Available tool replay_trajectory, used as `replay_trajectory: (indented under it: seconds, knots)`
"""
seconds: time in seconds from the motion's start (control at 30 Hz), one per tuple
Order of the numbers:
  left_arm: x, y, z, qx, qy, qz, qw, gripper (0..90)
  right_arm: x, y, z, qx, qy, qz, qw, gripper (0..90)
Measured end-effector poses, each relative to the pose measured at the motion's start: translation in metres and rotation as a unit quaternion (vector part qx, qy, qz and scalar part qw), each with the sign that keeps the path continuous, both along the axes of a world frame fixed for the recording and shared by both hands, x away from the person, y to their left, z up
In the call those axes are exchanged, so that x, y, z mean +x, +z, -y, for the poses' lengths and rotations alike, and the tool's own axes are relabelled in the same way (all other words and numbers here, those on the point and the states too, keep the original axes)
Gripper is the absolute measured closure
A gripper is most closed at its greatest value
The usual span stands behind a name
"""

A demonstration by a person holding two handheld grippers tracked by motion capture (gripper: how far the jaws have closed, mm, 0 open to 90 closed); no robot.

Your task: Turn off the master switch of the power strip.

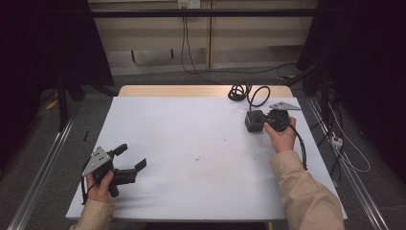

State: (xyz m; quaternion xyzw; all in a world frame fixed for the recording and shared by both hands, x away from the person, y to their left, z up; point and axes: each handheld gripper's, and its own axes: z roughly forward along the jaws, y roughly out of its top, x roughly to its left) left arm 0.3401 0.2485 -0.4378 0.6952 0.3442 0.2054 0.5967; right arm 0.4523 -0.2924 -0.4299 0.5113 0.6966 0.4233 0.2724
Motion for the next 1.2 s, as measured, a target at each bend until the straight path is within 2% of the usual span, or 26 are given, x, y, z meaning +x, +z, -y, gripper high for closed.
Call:
replay_trajectory:
  seconds: [0.1,0.4,0.93,1.2]
  knots:
    - [0.0000,-0.0001,0.0000,0.000,0.000,0.000,1.0000,2.8,-0.0003,-0.0009,0.0009,0.010,-0.002,0.000,0.9999,90.0]
    - [-0.0002,0.0001,0.0002,-0.001,0.000,0.000,1.0000,2.8,-0.0003,-0.0012,0.0010,0.011,-0.002,0.000,0.9999,90.0]
    - [0.0002,-0.0003,0.0005,0.003,-0.003,0.000,1.0000,2.8,0.0001,-0.0007,-0.0008,0.002,-0.003,-0.004,1.0000,90.0]
    - [0.0001,-0.0003,0.0007,0.003,-0.003,-0.001,1.0000,2.8,-0.0003,-0.0013,-0.0013,-0.002,-0.004,0.002,1.0000,90.0]
